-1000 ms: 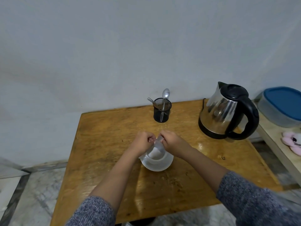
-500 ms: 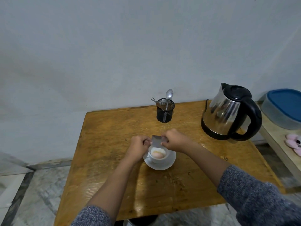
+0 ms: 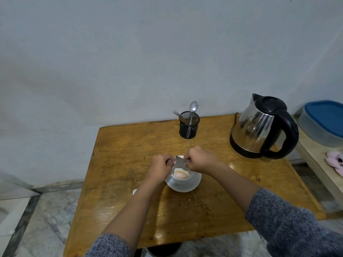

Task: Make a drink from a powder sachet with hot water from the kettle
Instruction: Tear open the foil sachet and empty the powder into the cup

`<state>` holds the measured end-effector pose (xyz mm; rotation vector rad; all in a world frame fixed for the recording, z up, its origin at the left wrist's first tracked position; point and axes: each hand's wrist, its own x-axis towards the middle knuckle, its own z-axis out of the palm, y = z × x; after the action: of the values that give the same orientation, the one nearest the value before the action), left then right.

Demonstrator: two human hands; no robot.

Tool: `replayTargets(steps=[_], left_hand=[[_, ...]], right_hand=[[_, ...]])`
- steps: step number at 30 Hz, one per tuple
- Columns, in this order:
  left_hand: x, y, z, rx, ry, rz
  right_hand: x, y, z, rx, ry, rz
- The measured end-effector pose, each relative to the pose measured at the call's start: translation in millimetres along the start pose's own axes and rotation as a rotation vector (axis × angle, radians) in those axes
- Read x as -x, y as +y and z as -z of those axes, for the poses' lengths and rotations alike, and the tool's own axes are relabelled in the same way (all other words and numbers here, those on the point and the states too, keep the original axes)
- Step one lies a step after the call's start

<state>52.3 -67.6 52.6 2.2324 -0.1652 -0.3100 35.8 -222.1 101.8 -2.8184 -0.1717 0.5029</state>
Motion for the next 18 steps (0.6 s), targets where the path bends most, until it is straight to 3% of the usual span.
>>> replayTargets(steps=[12, 18], left_hand=[[0.9, 5.9, 0.1, -0.046, 0.015, -0.046], [3.0, 3.8, 0.7, -0.016, 0.022, -0.033]], right_hand=[[2.3, -2.4, 1.2, -0.012, 0.038, -0.03], [-2.6, -0.3, -3.1, -0.144, 0.036, -0.078]])
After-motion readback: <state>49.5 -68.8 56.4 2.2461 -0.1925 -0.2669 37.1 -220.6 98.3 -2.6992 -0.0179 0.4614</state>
